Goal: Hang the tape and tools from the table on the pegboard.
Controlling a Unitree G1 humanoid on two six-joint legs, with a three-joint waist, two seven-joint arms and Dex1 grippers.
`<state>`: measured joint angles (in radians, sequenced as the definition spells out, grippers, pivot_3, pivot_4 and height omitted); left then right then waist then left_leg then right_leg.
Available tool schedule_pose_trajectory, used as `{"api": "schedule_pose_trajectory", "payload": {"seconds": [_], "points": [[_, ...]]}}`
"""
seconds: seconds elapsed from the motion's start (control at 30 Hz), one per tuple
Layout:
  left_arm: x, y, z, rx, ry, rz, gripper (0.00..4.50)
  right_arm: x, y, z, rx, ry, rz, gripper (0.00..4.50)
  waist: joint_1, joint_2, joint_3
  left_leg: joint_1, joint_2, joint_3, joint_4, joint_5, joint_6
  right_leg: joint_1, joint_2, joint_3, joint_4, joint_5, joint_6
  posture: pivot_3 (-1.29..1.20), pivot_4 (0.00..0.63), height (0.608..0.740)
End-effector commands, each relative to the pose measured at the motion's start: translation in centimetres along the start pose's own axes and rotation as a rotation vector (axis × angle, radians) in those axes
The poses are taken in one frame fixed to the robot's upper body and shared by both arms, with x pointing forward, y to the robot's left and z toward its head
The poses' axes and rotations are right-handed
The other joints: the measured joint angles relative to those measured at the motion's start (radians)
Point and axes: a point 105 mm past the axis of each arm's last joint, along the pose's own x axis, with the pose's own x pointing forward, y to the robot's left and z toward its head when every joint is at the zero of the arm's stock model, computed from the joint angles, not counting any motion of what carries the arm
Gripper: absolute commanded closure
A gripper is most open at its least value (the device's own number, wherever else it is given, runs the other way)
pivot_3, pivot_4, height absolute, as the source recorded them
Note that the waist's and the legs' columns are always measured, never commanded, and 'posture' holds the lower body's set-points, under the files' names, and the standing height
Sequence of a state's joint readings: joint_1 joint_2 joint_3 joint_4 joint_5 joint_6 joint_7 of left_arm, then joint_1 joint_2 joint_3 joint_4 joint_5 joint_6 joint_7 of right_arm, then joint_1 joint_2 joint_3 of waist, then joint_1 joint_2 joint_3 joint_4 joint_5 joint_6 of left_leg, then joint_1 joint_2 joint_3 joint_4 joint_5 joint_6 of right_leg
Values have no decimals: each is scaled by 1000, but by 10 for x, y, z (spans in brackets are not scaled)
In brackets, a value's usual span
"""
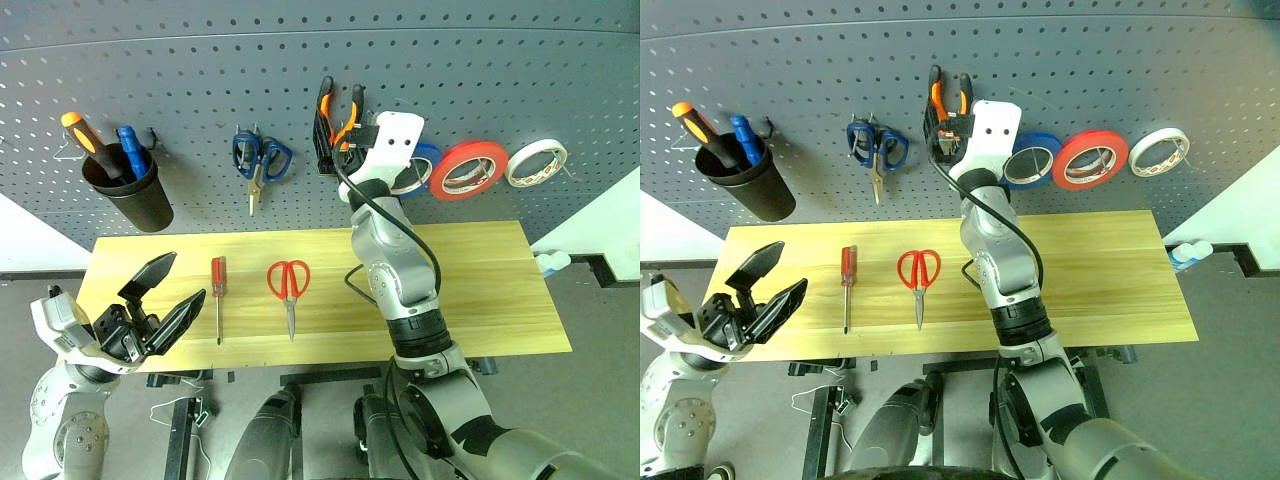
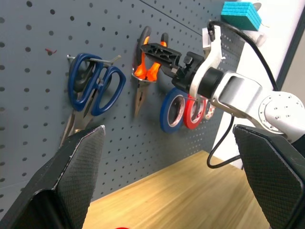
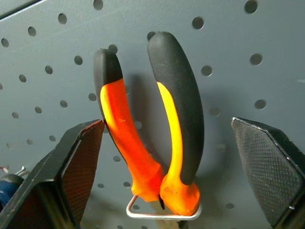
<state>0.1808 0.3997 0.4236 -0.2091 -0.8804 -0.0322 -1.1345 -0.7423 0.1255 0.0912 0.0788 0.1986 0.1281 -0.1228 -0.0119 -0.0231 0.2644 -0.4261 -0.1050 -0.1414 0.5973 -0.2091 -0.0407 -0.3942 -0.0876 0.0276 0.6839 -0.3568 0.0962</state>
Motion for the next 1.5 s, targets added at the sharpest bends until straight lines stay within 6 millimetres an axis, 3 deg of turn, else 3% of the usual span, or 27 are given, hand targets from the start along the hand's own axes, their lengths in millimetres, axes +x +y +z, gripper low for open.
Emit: {"api": "schedule_pose_trajectory", "payload": {"seconds": [0.03, 0.5, 1.0, 1.2, 1.3, 1.43, 1.5], "points": [[-2, 0, 4, 30, -14, -3, 0, -5, 20, 14, 64, -48, 53, 12, 0, 0, 0, 0, 0, 0, 0, 0, 0, 0, 0, 0, 0, 0, 0, 176, 268, 740], [-1, -3, -6, 10, -27, -26, 0, -33, 4, 9, -5, 12, 72, 12, 1, -1, -1, 0, 0, 0, 0, 1, -1, 0, 0, 0, 0, 0, 0, 150, 228, 740], [2, -1, -18, -5, -18, -22, 0, -75, -25, 27, -54, 93, 123, 12, 2, -4, -4, 0, 0, 0, 1, 1, -1, 1, 0, -1, 0, 0, 0, 122, 215, 740], [2, -1, -33, -51, 39, 13, 0, -96, -23, 33, 6, 165, 231, 12, -1, -5, -4, 0, 0, 0, 1, 1, -1, 1, 0, -1, 0, 0, 0, 97, 212, 740], [12, -7, -46, -82, 100, 46, 0, -100, -30, 43, 97, 166, 223, 12, 0, -5, -5, 0, 0, 0, 1, 1, -1, 1, 0, -1, 1, 0, 0, 88, 208, 740], [29, -20, -51, -129, 130, 52, 0, -106, -18, 54, 174, 176, 320, 12, 0, -6, -6, 0, 0, 0, 3, 1, -1, 2, 0, -1, 1, 0, 0, 76, 207, 740], [38, -20, -64, -103, 206, 130, 0, -110, -8, 59, 198, 185, 391, 12, -1, -5, -7, 0, 0, 0, 3, 1, 0, 2, 0, -1, 1, 0, 0, 65, 206, 740]]}}
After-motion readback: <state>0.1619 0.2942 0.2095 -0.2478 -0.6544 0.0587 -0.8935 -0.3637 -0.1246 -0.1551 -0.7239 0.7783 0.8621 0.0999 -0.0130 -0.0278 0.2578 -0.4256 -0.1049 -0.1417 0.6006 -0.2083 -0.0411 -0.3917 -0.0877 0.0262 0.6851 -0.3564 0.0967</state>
